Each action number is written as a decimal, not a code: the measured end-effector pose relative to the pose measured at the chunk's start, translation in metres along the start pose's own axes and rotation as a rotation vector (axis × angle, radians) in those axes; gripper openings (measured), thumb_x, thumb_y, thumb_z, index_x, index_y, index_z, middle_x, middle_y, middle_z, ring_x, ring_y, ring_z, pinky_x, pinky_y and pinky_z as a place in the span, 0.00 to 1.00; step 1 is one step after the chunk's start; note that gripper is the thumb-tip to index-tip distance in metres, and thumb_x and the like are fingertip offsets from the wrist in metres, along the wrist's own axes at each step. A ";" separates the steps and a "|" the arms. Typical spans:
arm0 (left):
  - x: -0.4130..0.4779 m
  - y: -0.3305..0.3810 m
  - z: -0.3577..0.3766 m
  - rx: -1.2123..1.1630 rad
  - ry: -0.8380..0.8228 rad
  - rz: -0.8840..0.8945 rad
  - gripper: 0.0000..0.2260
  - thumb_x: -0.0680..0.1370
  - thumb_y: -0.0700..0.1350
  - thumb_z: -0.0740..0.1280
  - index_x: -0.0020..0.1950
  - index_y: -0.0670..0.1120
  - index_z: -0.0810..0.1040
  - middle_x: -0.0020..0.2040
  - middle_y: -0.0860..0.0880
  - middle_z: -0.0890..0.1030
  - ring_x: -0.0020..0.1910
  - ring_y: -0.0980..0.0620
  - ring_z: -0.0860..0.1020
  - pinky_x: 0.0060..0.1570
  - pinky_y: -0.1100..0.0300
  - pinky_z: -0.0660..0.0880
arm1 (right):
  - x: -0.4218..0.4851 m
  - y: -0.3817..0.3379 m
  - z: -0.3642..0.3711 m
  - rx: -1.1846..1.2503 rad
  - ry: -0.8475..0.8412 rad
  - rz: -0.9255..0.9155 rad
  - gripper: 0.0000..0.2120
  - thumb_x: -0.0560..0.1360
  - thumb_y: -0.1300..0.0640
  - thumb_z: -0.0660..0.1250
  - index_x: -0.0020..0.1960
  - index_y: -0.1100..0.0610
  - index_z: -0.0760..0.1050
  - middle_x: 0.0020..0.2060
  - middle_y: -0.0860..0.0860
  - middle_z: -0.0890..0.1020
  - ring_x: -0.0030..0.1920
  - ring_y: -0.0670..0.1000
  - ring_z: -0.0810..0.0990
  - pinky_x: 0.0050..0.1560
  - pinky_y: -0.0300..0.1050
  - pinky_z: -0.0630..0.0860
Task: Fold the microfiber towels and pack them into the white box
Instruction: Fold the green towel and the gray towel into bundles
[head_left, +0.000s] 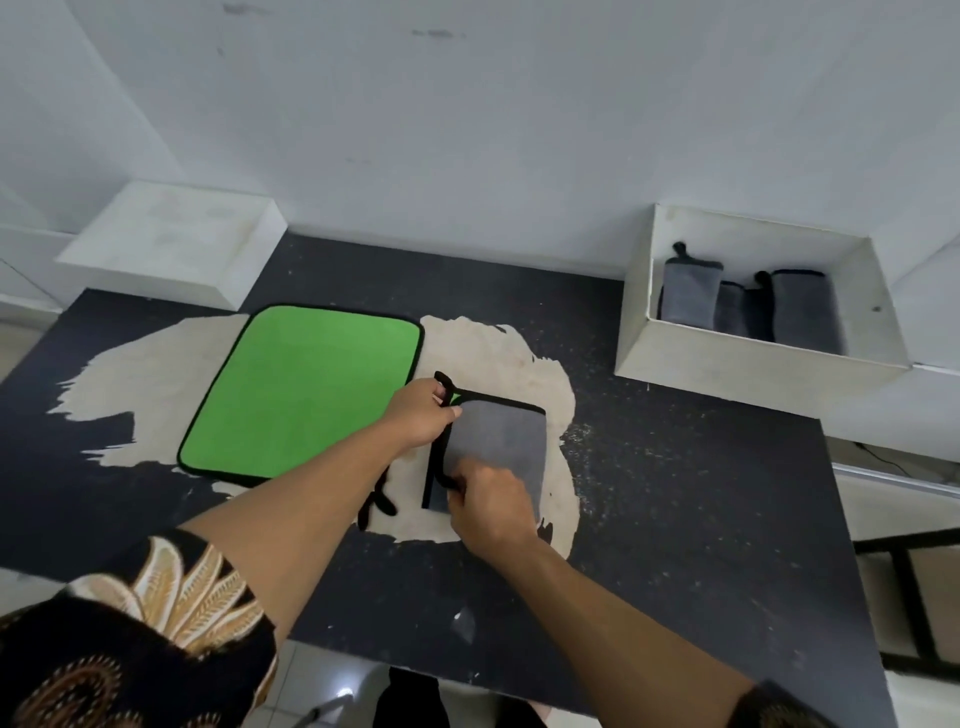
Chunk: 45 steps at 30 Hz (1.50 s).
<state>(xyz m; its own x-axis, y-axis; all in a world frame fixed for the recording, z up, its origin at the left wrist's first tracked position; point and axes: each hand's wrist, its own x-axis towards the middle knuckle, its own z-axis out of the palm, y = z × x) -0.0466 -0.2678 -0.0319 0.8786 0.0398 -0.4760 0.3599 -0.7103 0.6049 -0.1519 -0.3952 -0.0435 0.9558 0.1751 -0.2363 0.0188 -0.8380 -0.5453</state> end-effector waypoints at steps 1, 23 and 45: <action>0.001 -0.003 0.001 -0.013 -0.041 -0.007 0.24 0.76 0.46 0.73 0.68 0.40 0.72 0.61 0.41 0.78 0.59 0.43 0.77 0.61 0.51 0.74 | 0.001 -0.001 0.003 -0.016 -0.004 0.001 0.11 0.79 0.54 0.63 0.60 0.54 0.76 0.52 0.55 0.83 0.52 0.59 0.80 0.47 0.47 0.74; 0.000 -0.029 0.011 0.299 0.021 -0.004 0.21 0.76 0.44 0.68 0.66 0.43 0.68 0.62 0.43 0.75 0.54 0.43 0.77 0.45 0.56 0.71 | -0.003 0.007 0.022 -0.161 0.030 -0.124 0.09 0.79 0.54 0.61 0.54 0.54 0.78 0.49 0.52 0.80 0.45 0.58 0.81 0.38 0.47 0.71; -0.072 0.013 0.088 0.426 0.042 -0.125 0.26 0.76 0.56 0.68 0.66 0.46 0.63 0.62 0.46 0.75 0.58 0.45 0.76 0.51 0.54 0.75 | -0.015 0.101 -0.066 0.300 -0.021 0.629 0.15 0.76 0.57 0.63 0.62 0.57 0.68 0.55 0.55 0.78 0.53 0.55 0.78 0.49 0.45 0.75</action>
<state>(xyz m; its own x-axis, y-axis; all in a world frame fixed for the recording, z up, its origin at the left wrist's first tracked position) -0.1331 -0.3422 -0.0460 0.8515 0.1662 -0.4974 0.3106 -0.9240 0.2230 -0.1454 -0.5166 -0.0423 0.7524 -0.2846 -0.5940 -0.6217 -0.6048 -0.4978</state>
